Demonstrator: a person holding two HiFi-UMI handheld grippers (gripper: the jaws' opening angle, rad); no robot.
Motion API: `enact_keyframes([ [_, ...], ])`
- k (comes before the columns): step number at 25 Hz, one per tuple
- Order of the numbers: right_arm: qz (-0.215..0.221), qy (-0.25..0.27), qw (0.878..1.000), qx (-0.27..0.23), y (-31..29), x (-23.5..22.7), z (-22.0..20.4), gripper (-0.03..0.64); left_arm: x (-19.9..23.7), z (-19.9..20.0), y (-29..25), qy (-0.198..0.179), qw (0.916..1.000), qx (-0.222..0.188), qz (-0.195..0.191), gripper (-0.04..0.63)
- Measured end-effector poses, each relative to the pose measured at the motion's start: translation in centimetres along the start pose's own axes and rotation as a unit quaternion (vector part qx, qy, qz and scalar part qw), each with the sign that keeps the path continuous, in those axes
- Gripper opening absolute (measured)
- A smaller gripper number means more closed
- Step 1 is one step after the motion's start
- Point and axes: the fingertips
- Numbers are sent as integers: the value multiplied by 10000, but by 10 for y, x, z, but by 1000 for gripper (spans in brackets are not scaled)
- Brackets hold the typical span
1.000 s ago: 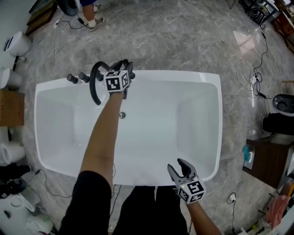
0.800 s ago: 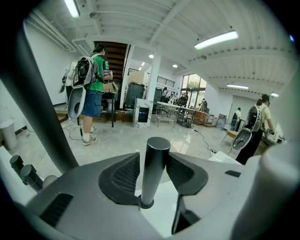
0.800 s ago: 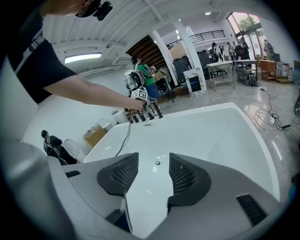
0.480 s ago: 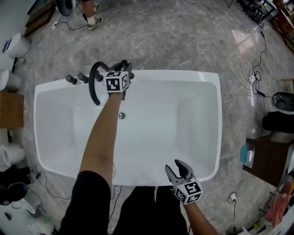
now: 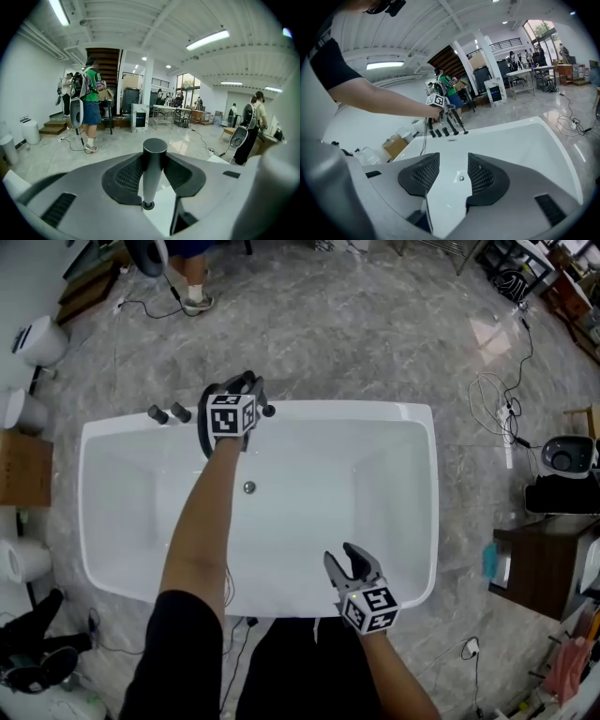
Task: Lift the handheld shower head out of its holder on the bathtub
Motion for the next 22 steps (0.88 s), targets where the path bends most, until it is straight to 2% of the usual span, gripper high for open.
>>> enact_keyframes([
  [3,-2,-19,9997,-257,-2,-1,28,168,3,31,22,91,9997,-188,96,132],
  [7,246,176,9980,-555,7,16,60,146,-4,70,52,264,9987,-415,167,132],
  [11,436,199,9966,-667,18,38,80,104,-14,101,82,91,9987,-486,113,132],
  [17,448,414,9951,-779,29,63,108,33,-30,140,124,-86,9982,-590,19,132],
  [22,476,661,9910,-1059,43,78,148,9,-42,193,162,-304,9934,-1105,-110,130],
])
Point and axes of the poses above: the fingertips, and each gripper's own axes: y backward along the fingers, x to its left, z out of its top, and after that the axes turned 5 degrees about z, right-handed
